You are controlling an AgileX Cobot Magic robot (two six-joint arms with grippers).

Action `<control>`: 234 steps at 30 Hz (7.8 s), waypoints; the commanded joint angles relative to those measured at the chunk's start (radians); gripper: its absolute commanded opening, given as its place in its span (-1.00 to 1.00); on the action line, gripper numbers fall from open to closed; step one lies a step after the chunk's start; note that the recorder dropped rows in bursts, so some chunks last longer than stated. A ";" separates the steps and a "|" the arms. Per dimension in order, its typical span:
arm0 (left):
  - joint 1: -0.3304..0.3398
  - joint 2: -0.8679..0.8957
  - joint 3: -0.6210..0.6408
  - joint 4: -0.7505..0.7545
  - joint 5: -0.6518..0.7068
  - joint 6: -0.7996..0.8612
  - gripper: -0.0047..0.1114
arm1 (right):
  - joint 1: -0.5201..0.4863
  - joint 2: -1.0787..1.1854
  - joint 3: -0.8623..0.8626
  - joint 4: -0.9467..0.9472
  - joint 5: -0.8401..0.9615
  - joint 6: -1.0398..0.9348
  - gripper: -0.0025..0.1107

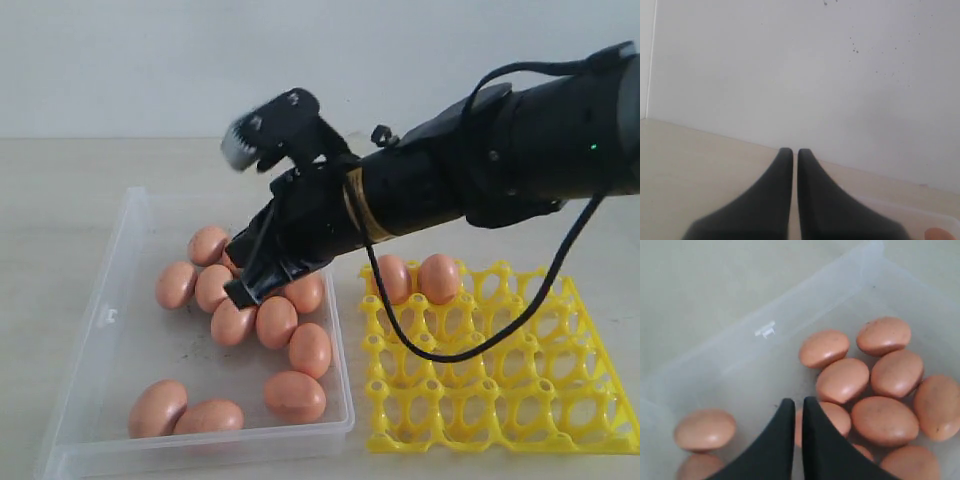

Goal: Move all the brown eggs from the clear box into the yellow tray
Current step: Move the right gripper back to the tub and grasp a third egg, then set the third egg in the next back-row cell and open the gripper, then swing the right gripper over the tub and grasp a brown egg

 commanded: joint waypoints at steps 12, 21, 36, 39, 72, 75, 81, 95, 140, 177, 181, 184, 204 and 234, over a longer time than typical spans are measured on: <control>-0.003 -0.003 -0.003 -0.003 0.000 0.007 -0.85 | 0.233 0.142 -0.255 0.871 1.044 -1.072 -0.96; -0.003 -0.003 -0.003 -0.003 0.000 0.007 -0.85 | 0.093 0.269 -0.561 1.823 1.335 -1.583 -0.43; -0.003 -0.003 -0.003 -0.003 0.000 0.007 -0.85 | 0.086 0.448 -0.677 1.830 1.431 -1.456 -0.10; -0.003 -0.003 -0.003 -0.003 0.000 0.007 -0.85 | 0.086 0.458 -0.677 1.830 1.397 -1.452 -0.10; -0.003 -0.003 -0.003 -0.003 0.000 0.007 -0.85 | 0.109 0.267 0.013 1.828 -0.057 -1.571 -0.96; -0.003 -0.003 -0.003 -0.003 0.000 0.007 -0.85 | 0.109 0.229 0.253 1.826 -0.568 -1.507 -0.96; -0.003 -0.003 -0.003 -0.003 0.000 0.007 -0.85 | 0.094 0.169 0.515 1.903 -0.791 -1.463 -0.96; -0.003 -0.003 -0.003 -0.003 0.000 0.007 -0.85 | -0.763 0.047 0.632 0.687 -0.791 -1.122 -0.96; -0.003 -0.003 -0.003 -0.003 0.000 0.007 -0.85 | -0.800 0.283 0.524 0.695 -0.751 -1.204 -0.96; -0.003 -0.003 -0.003 -0.003 0.000 0.007 -0.85 | -0.800 0.283 0.524 0.720 -0.633 -1.168 0.07; -0.003 -0.003 -0.003 -0.003 0.000 0.007 -0.85 | -0.800 0.278 0.524 0.718 -0.631 -1.168 0.07; -0.003 -0.003 -0.003 -0.003 0.000 0.007 -0.85 | -0.800 0.271 0.524 0.725 -0.650 -1.170 0.07; -0.003 -0.003 -0.003 -0.003 0.000 0.007 -0.85 | -0.688 -0.087 0.513 0.700 -0.767 -0.948 -0.11; -0.003 -0.003 -0.003 -0.003 0.000 0.007 -0.85 | 0.146 0.008 0.184 0.444 0.482 -1.850 -0.96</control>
